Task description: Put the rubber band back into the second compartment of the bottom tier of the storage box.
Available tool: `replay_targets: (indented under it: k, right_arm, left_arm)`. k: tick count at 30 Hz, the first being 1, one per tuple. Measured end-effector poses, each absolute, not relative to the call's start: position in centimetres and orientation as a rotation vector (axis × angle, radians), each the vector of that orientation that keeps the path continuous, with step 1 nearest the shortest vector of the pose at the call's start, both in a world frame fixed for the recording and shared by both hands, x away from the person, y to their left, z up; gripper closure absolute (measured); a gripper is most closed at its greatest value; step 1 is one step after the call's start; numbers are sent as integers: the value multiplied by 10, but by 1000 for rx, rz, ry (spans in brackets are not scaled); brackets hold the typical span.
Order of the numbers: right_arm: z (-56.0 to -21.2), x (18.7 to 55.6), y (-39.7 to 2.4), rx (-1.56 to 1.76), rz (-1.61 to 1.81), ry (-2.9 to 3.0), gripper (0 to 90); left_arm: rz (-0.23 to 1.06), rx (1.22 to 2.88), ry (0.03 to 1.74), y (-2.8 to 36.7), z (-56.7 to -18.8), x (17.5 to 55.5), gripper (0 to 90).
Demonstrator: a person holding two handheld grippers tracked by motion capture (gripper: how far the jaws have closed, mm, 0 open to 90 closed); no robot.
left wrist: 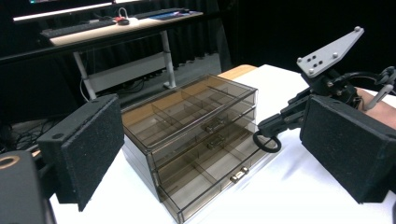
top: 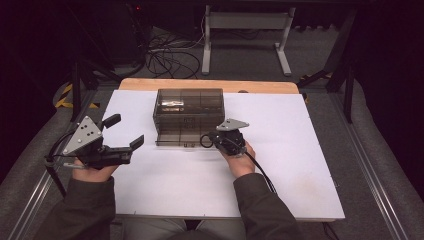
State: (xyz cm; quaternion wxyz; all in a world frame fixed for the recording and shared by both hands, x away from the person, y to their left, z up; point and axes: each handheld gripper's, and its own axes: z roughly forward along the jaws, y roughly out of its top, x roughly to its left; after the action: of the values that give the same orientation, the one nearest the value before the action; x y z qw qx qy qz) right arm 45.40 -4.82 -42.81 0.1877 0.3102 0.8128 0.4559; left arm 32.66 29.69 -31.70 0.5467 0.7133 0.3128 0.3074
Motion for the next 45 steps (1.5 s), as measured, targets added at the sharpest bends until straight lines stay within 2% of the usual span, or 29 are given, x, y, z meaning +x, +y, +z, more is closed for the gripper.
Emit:
replay_targets:
  k: [28, 45]
  right_arm:
    - [-432, 472, -2, 855, 1289, 2312, 869]
    - [-449, 484, 10, 909, 1233, 2337, 869]
  left_arm:
    - [729, 1684, 736, 302, -314, 325, 79]
    - [731, 1674, 737, 305, -314, 324, 83]
